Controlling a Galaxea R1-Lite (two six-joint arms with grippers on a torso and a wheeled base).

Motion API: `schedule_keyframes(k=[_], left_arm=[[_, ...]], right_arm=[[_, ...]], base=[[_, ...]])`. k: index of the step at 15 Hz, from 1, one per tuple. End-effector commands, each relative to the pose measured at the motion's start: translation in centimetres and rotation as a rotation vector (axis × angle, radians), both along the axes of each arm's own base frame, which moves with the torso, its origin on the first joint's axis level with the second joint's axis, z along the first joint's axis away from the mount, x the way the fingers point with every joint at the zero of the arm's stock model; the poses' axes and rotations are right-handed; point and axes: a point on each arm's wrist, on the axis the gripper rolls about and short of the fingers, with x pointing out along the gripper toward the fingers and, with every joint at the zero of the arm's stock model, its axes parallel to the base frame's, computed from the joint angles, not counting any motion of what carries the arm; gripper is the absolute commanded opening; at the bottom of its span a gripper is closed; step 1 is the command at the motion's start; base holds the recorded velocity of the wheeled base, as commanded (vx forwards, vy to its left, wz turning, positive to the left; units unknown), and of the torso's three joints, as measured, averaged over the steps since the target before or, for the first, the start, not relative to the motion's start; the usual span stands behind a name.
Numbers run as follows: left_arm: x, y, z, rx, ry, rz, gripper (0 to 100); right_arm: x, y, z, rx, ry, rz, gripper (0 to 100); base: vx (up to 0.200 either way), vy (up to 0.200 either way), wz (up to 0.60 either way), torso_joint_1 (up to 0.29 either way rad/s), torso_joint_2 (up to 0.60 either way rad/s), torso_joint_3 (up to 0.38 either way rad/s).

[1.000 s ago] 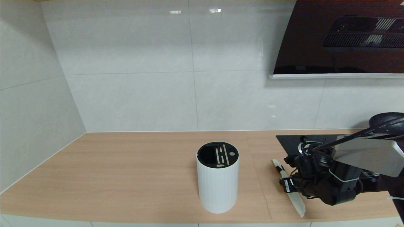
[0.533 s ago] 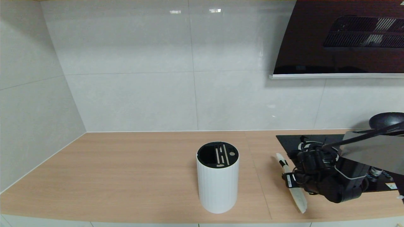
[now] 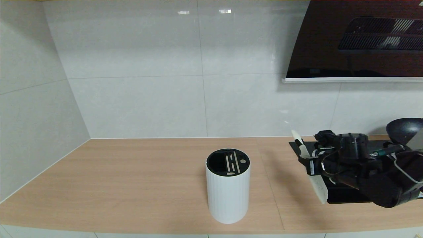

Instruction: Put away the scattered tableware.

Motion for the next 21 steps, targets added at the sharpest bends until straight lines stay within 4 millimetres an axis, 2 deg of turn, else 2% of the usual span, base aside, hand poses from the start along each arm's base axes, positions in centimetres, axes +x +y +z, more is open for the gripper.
schedule_keyframes(k=[1,3,6,8,10,11,14,17,21], left_arm=[[1.8,-0.4,5.6,0.005,0.09,-0.208,100],[5.2,-0.7,9.5,-0.006,0.176,-0.348,100],[11.0,-1.1,12.4,-0.022,0.294,-0.461,100],[14.5,-2.3,11.8,-0.03,0.412,-0.564,100],[17.6,-4.0,9.7,-0.045,0.549,-0.644,100],[18.8,-4.7,9.3,-0.069,0.572,-0.663,100],[21.2,-7.3,8.1,-0.228,0.642,-0.726,100],[23.2,-9.8,7.0,-0.413,0.634,-0.79,100],[25.3,-12.4,5.4,-0.56,0.565,-0.747,100]], right_arm=[[-1.6,1.9,6.7,0.039,-0.163,0.061,0],[-2.1,3.4,9.7,0.059,-0.21,0.109,0],[-2.3,5.5,11.6,0.083,-0.262,0.166,0],[-4.2,7.4,12.2,0.121,-0.265,0.215,0],[-7.4,10.1,12.4,0.117,-0.266,0.268,0],[-8.1,10.9,12.5,0.123,-0.266,0.296,0],[-9.6,12.3,12.7,0.167,-0.257,0.353,0],[-11.3,14.2,12.4,0.189,-0.236,0.39,0],[-13.5,16.0,12.0,0.203,-0.211,0.46,0]], base=[[0.0,0.0,0.0,0.0,0.0,0.0],[0.0,0.0,0.0,0.0,0.0,0.0],[0.0,0.0,0.0,0.0,0.0,0.0],[0.0,0.0,0.0,0.0,0.0,0.0],[0.0,0.0,0.0,0.0,0.0,0.0],[0.0,0.0,0.0,0.0,0.0,0.0],[0.0,0.0,0.0,0.0,0.0,0.0],[0.0,0.0,0.0,0.0,0.0,0.0],[0.0,0.0,0.0,0.0,0.0,0.0]])
